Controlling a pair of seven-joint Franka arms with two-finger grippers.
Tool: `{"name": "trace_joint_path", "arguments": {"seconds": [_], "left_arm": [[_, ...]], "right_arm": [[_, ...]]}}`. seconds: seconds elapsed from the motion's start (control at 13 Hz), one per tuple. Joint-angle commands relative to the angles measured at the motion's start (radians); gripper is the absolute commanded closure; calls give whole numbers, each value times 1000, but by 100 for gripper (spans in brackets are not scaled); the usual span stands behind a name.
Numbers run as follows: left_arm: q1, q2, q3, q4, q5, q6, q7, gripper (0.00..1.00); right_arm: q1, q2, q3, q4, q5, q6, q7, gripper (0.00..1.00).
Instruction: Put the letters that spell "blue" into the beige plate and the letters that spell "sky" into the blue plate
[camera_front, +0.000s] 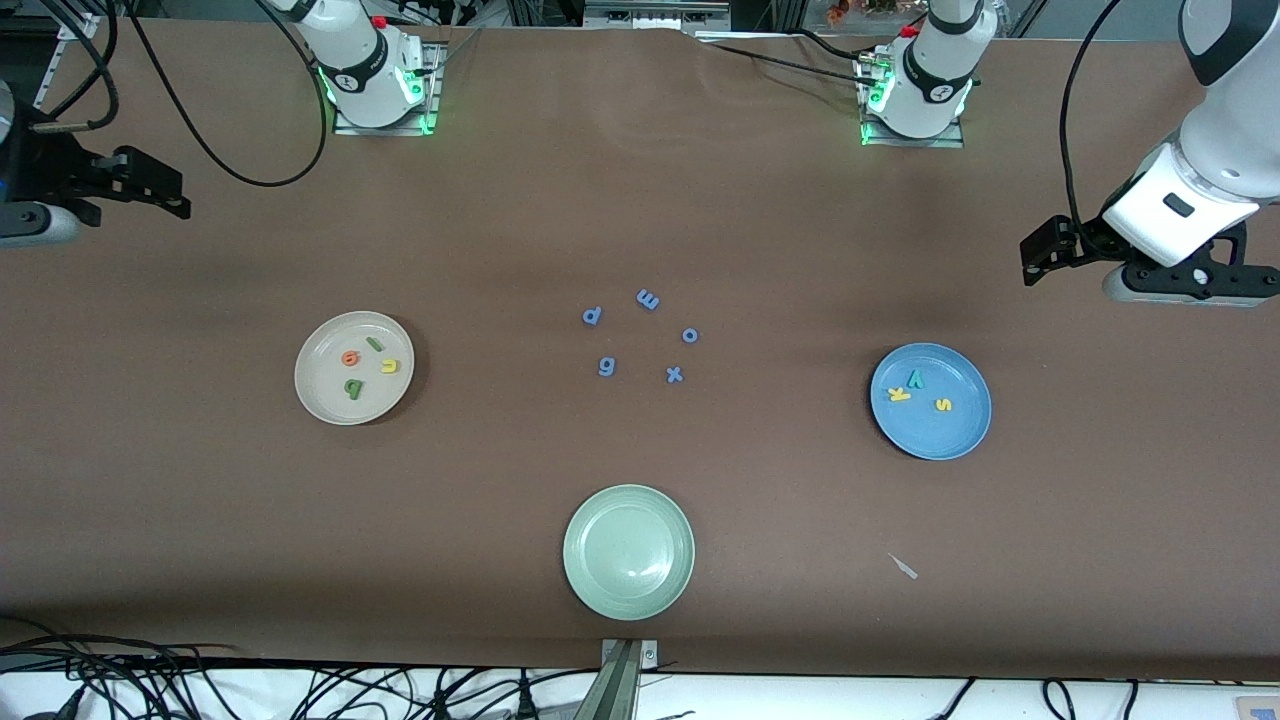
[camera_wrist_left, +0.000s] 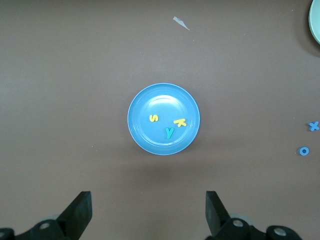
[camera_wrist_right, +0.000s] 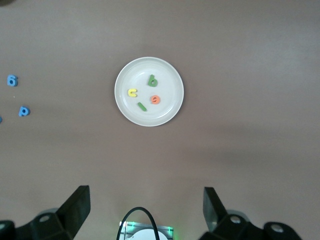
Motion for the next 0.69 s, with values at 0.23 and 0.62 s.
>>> {"name": "trace_joint_path", "arguments": {"seconds": [0.23,0.62], "left_arm": [[0,-12,2,9,-12,-19,24,0],[0,-12,2,8,-12,-19,24,0]], "right_arm": [[2,15,-12,38,-22,-19,-9,0],[8,27,-10,35,-56,47,-5,0]]}}
